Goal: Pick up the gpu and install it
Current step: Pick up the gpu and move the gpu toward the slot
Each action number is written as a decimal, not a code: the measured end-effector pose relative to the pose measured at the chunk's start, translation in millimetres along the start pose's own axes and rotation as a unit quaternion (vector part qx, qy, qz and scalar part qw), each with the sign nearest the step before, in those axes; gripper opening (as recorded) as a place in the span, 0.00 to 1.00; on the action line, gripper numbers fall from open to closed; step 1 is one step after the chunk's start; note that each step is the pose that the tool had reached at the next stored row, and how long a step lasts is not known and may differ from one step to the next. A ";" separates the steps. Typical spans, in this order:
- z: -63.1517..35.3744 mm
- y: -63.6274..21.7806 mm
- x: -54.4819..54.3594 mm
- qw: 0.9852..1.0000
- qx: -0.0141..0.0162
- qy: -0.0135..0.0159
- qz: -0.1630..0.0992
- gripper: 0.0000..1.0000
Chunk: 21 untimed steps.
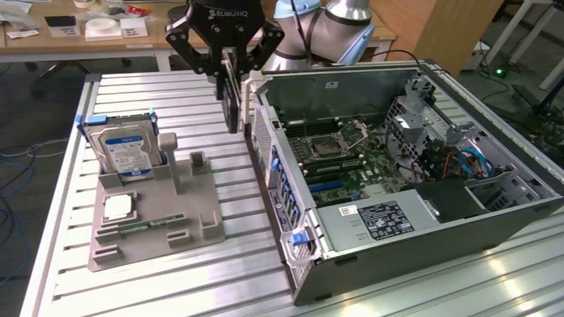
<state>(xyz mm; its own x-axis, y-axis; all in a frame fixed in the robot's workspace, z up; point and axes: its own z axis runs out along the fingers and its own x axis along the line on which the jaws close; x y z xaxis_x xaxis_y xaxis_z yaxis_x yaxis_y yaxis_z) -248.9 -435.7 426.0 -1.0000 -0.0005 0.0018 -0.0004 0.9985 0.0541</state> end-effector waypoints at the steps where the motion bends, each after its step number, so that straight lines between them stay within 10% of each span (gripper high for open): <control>1: 0.0 0.0 -1.9 1.000 0.000 0.000 0.000 0.28; 21: 0.0 0.0 -43.5 1.000 0.000 0.000 0.000 0.28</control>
<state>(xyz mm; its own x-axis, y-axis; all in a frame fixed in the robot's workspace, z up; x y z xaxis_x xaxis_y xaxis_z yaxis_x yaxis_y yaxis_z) -205.4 -435.7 426.0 -1.0000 -0.0006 0.0018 -0.0005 0.9985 0.0540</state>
